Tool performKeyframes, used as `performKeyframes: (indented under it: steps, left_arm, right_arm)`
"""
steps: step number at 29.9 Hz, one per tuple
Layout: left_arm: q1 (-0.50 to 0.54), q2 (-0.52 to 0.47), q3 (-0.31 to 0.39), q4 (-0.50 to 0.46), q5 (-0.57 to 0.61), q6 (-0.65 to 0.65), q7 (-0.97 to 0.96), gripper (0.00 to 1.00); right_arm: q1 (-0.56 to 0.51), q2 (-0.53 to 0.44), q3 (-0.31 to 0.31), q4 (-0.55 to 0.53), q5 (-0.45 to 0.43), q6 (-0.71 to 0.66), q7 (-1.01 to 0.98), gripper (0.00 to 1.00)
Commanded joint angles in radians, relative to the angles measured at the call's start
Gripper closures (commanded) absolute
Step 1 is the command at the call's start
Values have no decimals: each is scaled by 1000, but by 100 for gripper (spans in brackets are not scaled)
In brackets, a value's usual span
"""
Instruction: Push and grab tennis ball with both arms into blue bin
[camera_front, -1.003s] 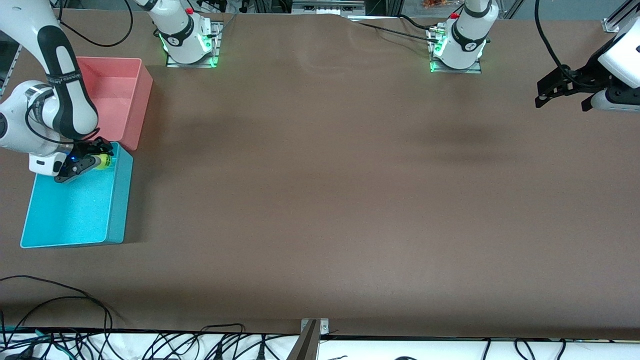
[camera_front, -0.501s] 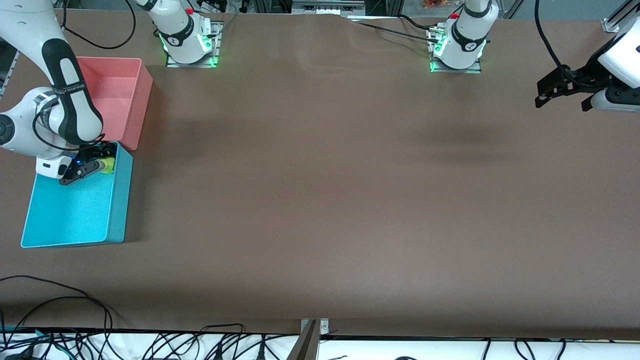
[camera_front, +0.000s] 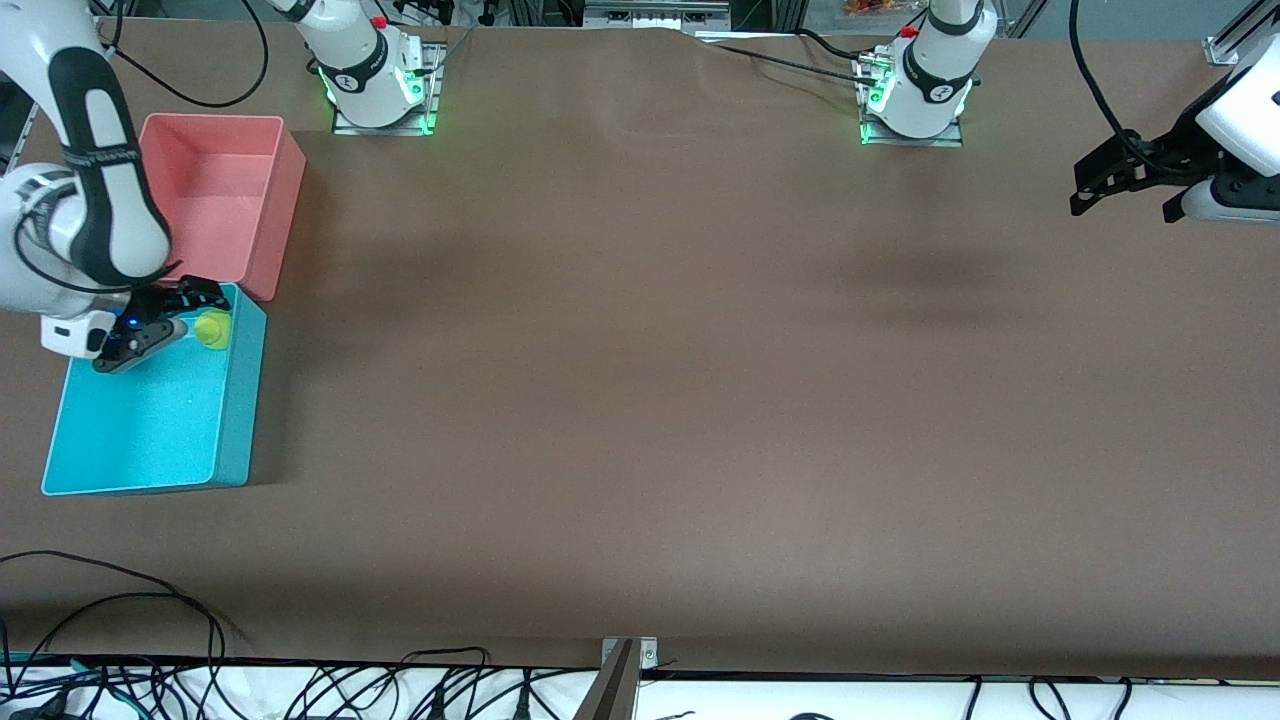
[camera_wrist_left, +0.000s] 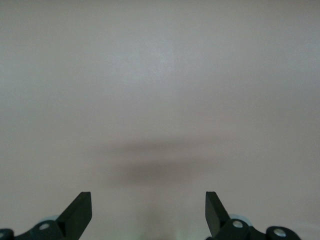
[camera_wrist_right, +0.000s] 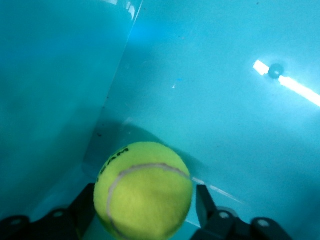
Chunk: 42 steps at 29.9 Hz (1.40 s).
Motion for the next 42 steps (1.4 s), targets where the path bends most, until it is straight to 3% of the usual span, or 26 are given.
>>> performKeyframes:
  steps: [1,9,18,28,35,42]
  left_arm:
    - [10,16,-6,35,-27,-18,-6,0]
    - [8,16,-6,35,-29,-19,-6,0]
    - [8,16,-6,35,-29,-18,-6,0]
    - [10,16,-6,35,-29,-19,-6,0]
    - [10,16,-6,35,-27,-18,-6,0]
    - [10,16,-6,35,-27,-18,-6,0]
  right_arm:
    - [-12,-67,13,93,10,-203,37,0]
    - [-6,-137,34,218,-3,-424,178,0]
    - [-52,-258,313,242,-134,-476,537,0]
    - [-46,-306,458,236,-220,-412,906,0]
    - [-49,-347,458,238,-204,-260,924,0]
    - [-51,-401,430,244,-111,-445,930,0]
